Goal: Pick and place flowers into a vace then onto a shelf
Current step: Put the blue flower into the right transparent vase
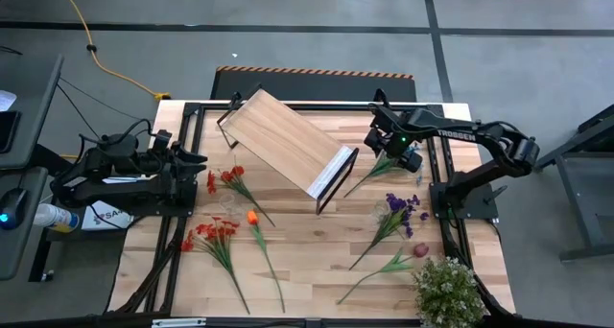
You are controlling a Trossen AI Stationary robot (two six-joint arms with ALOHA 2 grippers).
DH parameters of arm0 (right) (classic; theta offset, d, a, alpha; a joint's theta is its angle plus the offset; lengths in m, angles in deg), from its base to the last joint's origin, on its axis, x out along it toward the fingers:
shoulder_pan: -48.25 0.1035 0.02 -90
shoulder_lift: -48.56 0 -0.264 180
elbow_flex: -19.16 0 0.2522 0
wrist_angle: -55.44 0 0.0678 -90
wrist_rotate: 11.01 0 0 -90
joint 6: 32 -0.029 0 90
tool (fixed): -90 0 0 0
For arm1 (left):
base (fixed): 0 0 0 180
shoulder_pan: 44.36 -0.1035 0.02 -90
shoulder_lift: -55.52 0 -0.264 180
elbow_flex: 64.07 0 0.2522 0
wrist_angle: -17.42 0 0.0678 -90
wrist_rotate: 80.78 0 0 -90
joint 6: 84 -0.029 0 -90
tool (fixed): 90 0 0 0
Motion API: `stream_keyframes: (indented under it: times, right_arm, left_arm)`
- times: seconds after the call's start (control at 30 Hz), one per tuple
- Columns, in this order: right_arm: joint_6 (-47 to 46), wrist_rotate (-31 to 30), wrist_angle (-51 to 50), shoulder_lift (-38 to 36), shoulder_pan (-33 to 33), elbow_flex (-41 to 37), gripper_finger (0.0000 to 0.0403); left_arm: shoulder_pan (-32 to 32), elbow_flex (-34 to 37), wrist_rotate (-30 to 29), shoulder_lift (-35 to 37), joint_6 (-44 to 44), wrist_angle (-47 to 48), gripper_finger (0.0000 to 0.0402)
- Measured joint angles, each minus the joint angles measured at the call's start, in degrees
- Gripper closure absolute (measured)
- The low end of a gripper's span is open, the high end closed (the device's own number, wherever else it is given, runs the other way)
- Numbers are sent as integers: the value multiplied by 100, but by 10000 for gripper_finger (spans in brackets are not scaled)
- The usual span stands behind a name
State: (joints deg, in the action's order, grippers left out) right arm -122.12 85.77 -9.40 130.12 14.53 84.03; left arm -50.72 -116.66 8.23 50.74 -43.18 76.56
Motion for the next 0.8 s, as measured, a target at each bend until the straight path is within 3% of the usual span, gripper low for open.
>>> stream_keyframes:
  times: [0.3, 0.8]
  right_arm:
    - [-392, -86, 180, 2, 6, -170, 155]
    - [-1066, -49, 1628, 4, 191, -1220, 155]
  left_arm:
    - [-1, 0, -112, 0, 0, 0, 138]
    - [-1, 0, -115, 0, 0, 0, 137]
